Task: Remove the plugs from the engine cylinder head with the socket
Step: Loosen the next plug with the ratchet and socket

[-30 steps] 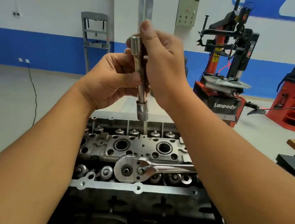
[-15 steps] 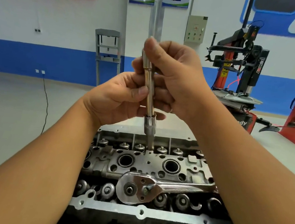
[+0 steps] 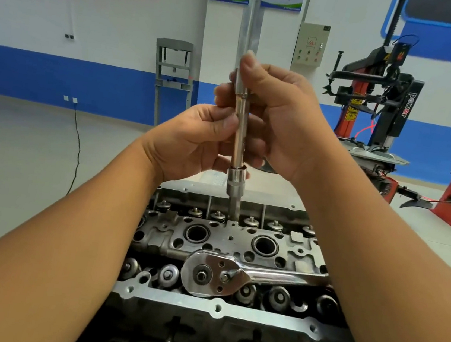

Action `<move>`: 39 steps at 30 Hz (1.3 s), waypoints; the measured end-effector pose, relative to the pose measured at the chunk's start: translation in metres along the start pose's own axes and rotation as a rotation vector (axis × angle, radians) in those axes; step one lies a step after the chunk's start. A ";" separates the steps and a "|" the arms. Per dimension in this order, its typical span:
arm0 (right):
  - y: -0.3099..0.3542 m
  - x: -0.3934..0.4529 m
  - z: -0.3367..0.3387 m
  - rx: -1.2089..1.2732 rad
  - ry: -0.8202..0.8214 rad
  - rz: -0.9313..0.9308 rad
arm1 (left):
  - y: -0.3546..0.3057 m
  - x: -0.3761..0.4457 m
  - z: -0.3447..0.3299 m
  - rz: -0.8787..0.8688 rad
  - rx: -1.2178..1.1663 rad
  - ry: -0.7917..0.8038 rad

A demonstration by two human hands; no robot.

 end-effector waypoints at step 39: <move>0.002 0.001 0.004 0.059 0.015 0.011 | 0.000 0.004 0.004 -0.034 0.058 -0.088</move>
Point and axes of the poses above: each hand's wrist, its own x-axis towards the middle knuckle, its own z-axis out of the back of the hand, y = z × x, the point moved 8 cm from there along x, towards the middle knuckle, and after that the axes turned 11 degrees about x, right-handed, at the moved point
